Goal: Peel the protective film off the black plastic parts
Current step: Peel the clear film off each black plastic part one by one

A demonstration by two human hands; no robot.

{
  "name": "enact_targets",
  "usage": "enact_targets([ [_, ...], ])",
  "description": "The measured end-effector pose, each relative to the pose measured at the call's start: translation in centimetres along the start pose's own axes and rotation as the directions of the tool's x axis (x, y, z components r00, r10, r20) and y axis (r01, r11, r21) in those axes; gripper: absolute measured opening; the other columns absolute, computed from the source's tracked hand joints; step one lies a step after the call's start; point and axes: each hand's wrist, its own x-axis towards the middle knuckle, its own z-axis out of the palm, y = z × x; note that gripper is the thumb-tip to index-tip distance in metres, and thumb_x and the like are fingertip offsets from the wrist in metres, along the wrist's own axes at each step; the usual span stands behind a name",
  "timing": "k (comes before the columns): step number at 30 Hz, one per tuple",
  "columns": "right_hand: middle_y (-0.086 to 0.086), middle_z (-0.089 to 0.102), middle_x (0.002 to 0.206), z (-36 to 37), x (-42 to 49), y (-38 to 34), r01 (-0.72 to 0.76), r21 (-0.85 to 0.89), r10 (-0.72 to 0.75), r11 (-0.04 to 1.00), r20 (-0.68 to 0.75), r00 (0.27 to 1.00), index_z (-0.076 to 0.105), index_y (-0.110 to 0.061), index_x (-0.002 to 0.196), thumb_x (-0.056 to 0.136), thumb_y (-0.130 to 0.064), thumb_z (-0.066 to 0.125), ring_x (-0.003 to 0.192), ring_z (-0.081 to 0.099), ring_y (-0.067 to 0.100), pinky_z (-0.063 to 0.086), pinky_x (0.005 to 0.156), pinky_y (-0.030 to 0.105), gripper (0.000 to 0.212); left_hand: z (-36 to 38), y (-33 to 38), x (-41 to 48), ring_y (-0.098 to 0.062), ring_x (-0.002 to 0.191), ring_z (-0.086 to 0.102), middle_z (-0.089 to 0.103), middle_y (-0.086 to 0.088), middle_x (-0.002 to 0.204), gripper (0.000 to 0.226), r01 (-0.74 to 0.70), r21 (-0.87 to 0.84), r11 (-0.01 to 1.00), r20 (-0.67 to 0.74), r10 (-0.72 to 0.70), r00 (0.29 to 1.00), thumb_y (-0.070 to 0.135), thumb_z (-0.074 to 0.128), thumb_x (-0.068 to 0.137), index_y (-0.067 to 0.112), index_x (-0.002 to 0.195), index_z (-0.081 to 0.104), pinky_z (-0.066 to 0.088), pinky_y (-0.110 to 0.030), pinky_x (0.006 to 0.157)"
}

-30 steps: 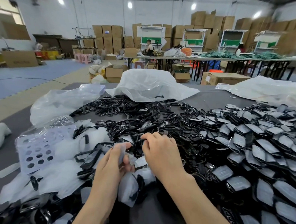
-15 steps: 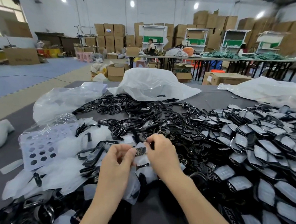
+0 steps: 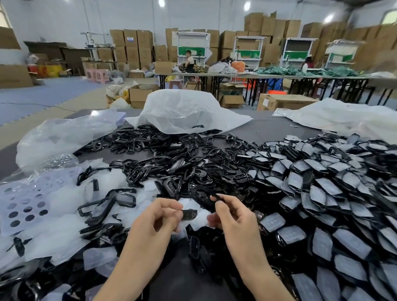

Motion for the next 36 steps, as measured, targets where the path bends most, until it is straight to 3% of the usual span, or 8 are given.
enact_targets([
  [4, 0.0, 0.076, 0.091, 1.3, -0.2, -0.1, -0.148, 0.294, 0.122, 0.944, 0.103, 0.987, 0.073, -0.01, 0.096, 0.1, -0.007, 0.056, 0.073, 0.072, 0.017, 0.059, 0.066, 0.025, 0.018, 0.2, -0.1, -0.1, 0.0, 0.07, 0.064, 0.071, 0.011, 0.078, 0.032, -0.029, 0.04, 0.999, 0.001, 0.029, 1.0, 0.015, 0.063, 0.094, 0.047, 0.094, 0.07, 0.044, -0.005, 0.064],
  [9, 0.001, 0.075, 0.09, 1.6, 0.0, 0.1, -0.203, 0.376, 0.155, 0.904, 0.153, 0.976, 0.071, -0.005, 0.099, 0.1, -0.006, 0.055, 0.074, 0.071, 0.017, 0.059, 0.067, 0.025, 0.016, 0.1, -0.4, 0.0, -0.001, 0.079, 0.067, 0.073, 0.017, 0.09, 0.037, -0.019, 0.101, 0.995, -0.004, 0.019, 1.0, 0.016, 0.071, 0.089, 0.052, 0.097, 0.066, 0.048, -0.012, 0.071],
  [13, 0.002, 0.076, 0.084, 1.2, -0.1, 0.5, -0.104, 0.238, 0.08, 0.966, 0.108, 0.991, 0.074, -0.014, 0.099, 0.101, -0.01, 0.056, 0.074, 0.071, 0.014, 0.057, 0.066, 0.022, 0.019, 0.1, -0.2, -0.1, -0.001, 0.087, 0.064, 0.068, 0.021, 0.098, 0.029, -0.079, 0.193, 0.978, 0.043, 0.072, 0.996, 0.019, 0.073, 0.088, 0.047, 0.092, 0.065, 0.046, -0.012, 0.074],
  [16, -0.006, 0.075, 0.084, 0.6, -0.3, 0.9, 0.104, -0.152, -0.102, 0.983, 0.018, 0.995, 0.072, -0.034, 0.104, 0.101, -0.021, 0.057, 0.075, 0.071, 0.007, 0.052, 0.066, 0.014, 0.021, -0.1, 0.2, -0.4, 0.0, 0.107, 0.057, 0.051, 0.028, 0.122, 0.012, -0.134, 0.209, 0.969, 0.053, 0.126, 0.991, 0.034, 0.07, 0.085, 0.043, 0.091, 0.065, 0.041, -0.008, 0.086],
  [22, -0.018, 0.054, 0.093, 0.5, -0.4, 1.6, 0.34, -0.448, -0.322, 0.827, 0.118, 0.939, 0.066, -0.035, 0.126, 0.104, -0.025, 0.051, 0.086, 0.061, 0.006, 0.045, 0.075, 0.011, 0.028, 0.1, 0.3, -0.4, -0.002, 0.093, 0.06, 0.06, 0.021, 0.099, 0.028, -0.175, 0.248, 0.953, 0.041, 0.17, 0.985, 0.023, 0.064, 0.093, 0.05, 0.1, 0.064, 0.041, -0.006, 0.077],
  [27, -0.016, 0.057, 0.097, 1.0, -0.8, 1.6, 0.381, -0.407, -0.33, 0.83, 0.194, 0.924, 0.067, -0.035, 0.123, 0.103, -0.019, 0.054, 0.089, 0.064, 0.007, 0.048, 0.078, 0.015, 0.029, 0.3, 0.0, -0.2, 0.0, 0.092, 0.064, 0.06, 0.024, 0.106, 0.03, -0.083, 0.127, 0.988, -0.042, 0.089, 0.995, 0.019, 0.067, 0.092, 0.049, 0.092, 0.07, 0.044, -0.007, 0.077],
  [33, -0.019, 0.061, 0.105, 1.2, -1.2, 1.2, 0.321, -0.297, -0.253, 0.899, 0.246, 0.936, 0.065, -0.05, 0.115, 0.103, -0.022, 0.055, 0.088, 0.068, 0.007, 0.047, 0.076, 0.011, 0.032, 0.0, -0.1, 0.0, -0.016, 0.072, 0.067, 0.071, 0.007, 0.085, 0.03, 0.029, -0.03, 0.999, -0.034, -0.03, 0.999, 0.019, 0.067, 0.092, 0.048, 0.099, 0.063, 0.048, -0.011, 0.065],
  [36, -0.019, 0.062, 0.106, 1.0, -1.2, 1.1, 0.307, -0.282, -0.235, 0.909, 0.263, 0.936, 0.067, -0.044, 0.117, 0.103, -0.023, 0.055, 0.089, 0.067, 0.008, 0.048, 0.077, 0.013, 0.028, -0.2, 0.0, 0.1, -0.029, 0.08, 0.066, 0.07, 0.004, 0.084, 0.033, 0.056, -0.034, 0.998, 0.03, -0.055, 0.998, 0.021, 0.066, 0.093, 0.051, 0.105, 0.061, 0.056, -0.033, 0.079],
])
